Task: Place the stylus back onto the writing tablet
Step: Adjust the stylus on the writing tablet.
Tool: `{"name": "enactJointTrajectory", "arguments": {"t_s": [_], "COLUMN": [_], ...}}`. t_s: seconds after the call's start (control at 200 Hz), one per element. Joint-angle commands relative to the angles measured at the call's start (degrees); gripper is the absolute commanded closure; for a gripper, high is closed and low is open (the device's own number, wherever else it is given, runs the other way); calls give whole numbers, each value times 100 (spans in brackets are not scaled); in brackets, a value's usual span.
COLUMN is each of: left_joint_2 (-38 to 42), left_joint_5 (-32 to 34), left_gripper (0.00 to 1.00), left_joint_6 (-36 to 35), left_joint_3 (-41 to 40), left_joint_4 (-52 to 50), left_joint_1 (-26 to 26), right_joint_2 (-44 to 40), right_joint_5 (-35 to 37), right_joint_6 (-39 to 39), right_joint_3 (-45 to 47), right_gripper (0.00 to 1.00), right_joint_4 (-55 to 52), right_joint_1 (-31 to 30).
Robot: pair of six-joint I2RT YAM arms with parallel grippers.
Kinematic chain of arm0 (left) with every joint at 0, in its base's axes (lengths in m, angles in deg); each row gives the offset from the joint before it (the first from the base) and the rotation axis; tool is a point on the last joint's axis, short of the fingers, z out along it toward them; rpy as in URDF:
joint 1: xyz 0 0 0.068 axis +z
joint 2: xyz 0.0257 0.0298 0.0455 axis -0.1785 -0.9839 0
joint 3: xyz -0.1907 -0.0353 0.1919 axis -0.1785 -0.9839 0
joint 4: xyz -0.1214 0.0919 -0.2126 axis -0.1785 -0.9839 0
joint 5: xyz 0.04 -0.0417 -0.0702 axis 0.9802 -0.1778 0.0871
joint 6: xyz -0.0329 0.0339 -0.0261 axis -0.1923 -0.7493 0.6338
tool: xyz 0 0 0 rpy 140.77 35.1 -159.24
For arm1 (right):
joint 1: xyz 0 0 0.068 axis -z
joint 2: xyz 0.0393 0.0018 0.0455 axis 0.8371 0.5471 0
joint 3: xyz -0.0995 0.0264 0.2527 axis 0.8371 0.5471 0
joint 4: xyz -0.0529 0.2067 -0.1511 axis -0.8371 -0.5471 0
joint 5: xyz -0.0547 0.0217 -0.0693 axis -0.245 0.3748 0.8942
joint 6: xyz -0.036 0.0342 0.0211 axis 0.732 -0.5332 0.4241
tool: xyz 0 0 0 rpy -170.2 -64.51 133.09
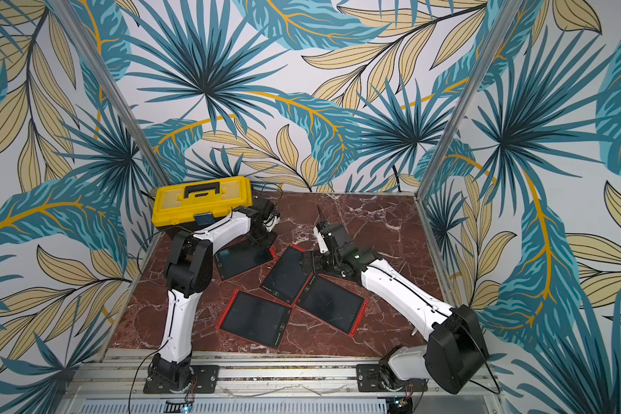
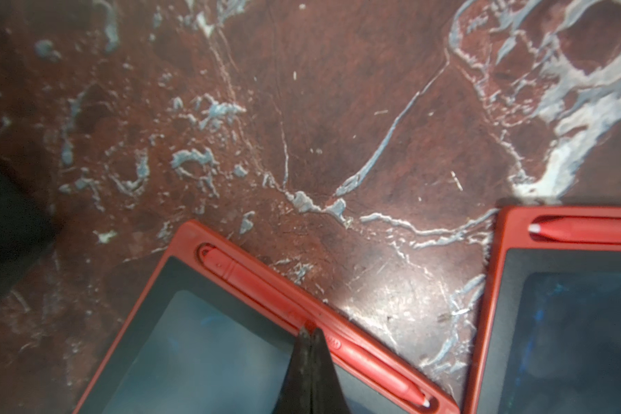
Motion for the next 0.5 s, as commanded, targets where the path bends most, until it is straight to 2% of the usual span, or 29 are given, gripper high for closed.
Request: {"name": "enactJointTrajectory", "arguments": {"t_s": [0.0,0.496], "left_joint_2": [-305,-637], "left_joint_5": [-72,59], "left_gripper": [100,100], "left_joint_6": [-126,-163], "left_joint_3": [127,222], "left_joint_4": [-181,-489], "left_joint_1": [-48,-54], "right_joint_2": [-154,-208], "right_joint_5": [38,14], "right_joint_6": [48,85], "right_joint_3": [115,85], "right_gripper": [1,1], "right_joint_4": [-208,-351], "right_joint_1": [14,15]}}
